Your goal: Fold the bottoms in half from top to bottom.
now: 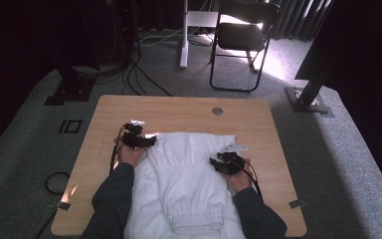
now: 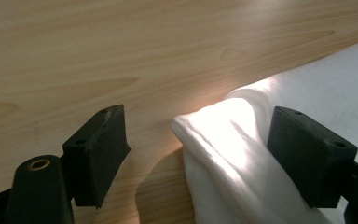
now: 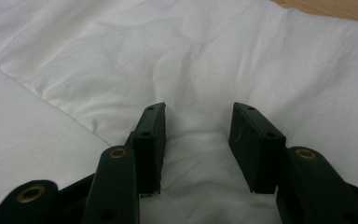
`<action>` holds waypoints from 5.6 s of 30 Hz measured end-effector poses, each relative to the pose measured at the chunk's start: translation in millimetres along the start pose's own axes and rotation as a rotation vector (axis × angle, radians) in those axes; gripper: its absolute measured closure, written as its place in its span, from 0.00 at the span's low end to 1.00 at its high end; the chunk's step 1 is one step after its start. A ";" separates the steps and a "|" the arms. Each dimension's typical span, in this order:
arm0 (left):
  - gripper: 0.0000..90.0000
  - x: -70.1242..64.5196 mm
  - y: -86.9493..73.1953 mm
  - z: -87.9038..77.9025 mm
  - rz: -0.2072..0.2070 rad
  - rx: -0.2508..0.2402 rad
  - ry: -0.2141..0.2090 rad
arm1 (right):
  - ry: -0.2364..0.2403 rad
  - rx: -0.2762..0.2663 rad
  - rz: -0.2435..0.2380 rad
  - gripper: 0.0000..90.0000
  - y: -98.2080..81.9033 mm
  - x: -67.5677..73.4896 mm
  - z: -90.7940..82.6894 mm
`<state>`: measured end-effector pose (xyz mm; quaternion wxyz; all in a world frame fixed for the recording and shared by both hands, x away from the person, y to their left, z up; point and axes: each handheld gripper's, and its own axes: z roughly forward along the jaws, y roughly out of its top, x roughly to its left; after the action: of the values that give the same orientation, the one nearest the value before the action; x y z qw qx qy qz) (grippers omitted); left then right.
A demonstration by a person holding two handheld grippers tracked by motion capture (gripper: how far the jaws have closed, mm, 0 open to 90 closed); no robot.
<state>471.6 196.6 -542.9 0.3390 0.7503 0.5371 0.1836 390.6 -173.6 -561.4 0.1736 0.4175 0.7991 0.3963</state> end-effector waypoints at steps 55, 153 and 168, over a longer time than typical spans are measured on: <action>0.96 -1.7 22.2 -23.5 -0.028 -0.059 -0.118 | -0.102 0.086 0.187 0.96 74.4 -87.3 3.5; 0.90 -55.8 -134.9 -172.8 0.057 -0.136 -0.082 | 0.056 -0.019 0.025 0.98 -71.9 41.5 -164.3; 0.61 -83.9 -68.2 -187.0 0.080 -0.341 -0.182 | 0.017 -0.202 0.097 0.55 -23.9 46.8 -144.7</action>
<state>275.6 189.9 -452.2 0.5009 0.7161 0.4352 0.2167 262.3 -214.7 -487.0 0.1886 0.4325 0.7354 0.4864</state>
